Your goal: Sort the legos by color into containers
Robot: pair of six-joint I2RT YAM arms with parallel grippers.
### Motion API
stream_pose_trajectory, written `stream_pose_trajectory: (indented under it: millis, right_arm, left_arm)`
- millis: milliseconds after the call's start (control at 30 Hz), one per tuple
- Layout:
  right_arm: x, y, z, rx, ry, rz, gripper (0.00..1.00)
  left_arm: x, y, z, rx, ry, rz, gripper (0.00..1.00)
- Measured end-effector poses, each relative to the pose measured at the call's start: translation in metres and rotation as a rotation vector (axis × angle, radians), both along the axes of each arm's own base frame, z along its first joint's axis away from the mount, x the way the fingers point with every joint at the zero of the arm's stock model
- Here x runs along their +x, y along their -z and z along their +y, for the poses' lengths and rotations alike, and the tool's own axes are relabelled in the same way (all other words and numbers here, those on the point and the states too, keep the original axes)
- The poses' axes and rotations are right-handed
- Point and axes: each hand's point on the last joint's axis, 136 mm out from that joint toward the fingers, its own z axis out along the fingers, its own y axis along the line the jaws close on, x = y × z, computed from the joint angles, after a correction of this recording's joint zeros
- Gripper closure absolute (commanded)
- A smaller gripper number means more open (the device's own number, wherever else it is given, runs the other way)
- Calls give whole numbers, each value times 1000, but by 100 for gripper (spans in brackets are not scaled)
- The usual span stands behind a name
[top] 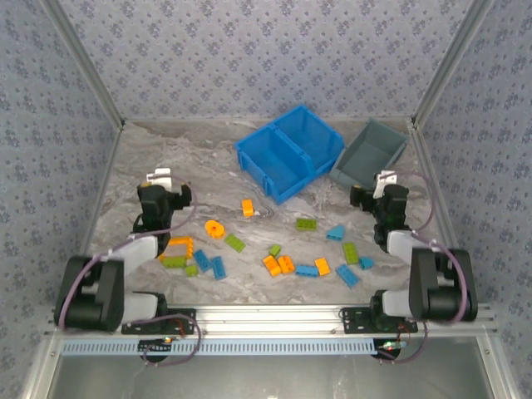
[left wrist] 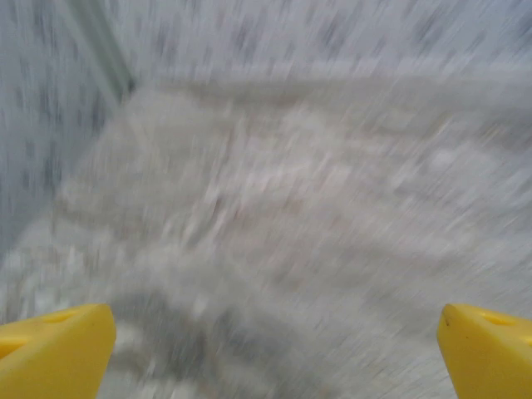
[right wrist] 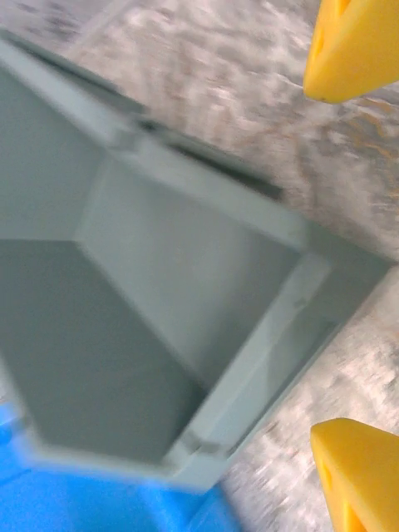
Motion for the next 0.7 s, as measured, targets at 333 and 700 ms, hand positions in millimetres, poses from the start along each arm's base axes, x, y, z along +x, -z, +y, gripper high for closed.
stream_pose_trajectory:
  millis: [333, 700]
  right_arm:
    - [-64, -278, 1, 322, 163, -385, 18]
    - [-60, -154, 79, 282, 52, 305, 14]
  left_arm:
    - [-4, -257, -46, -484, 58, -190, 4]
    - [-4, -45, -198, -542, 60, 676, 20]
